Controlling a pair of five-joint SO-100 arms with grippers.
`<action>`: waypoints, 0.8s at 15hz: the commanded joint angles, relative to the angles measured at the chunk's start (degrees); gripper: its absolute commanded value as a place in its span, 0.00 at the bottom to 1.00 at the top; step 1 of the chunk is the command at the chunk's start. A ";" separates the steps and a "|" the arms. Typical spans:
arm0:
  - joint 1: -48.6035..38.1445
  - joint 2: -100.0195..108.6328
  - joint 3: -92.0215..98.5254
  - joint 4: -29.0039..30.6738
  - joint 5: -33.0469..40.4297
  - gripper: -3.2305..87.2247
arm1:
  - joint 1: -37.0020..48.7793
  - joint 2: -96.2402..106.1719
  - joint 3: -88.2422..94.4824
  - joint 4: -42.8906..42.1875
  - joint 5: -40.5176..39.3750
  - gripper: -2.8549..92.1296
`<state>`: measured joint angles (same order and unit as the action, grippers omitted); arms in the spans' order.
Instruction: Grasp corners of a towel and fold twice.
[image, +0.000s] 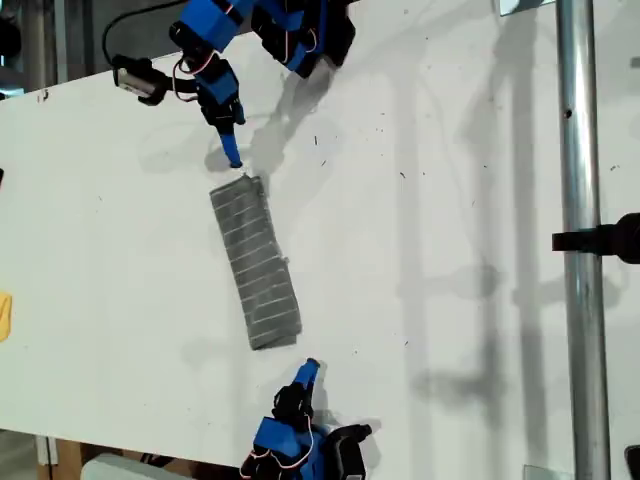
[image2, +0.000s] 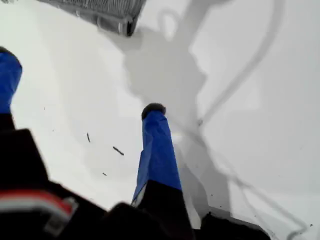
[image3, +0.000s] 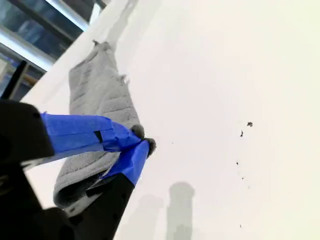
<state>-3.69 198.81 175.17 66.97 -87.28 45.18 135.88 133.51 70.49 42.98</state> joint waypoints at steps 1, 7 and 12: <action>0.70 0.53 -0.09 -1.67 -0.44 0.01 | 1.93 -16.87 -9.84 -9.58 -4.83 0.53; 2.11 0.53 -0.97 2.29 -1.05 0.01 | -2.46 -57.04 -30.76 -16.79 7.47 0.51; 0.97 0.53 -1.49 4.04 0.70 0.01 | -12.30 -67.68 -44.38 -16.26 15.56 0.36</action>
<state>-1.93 198.81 175.69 70.84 -87.01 36.83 69.08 93.43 55.37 57.22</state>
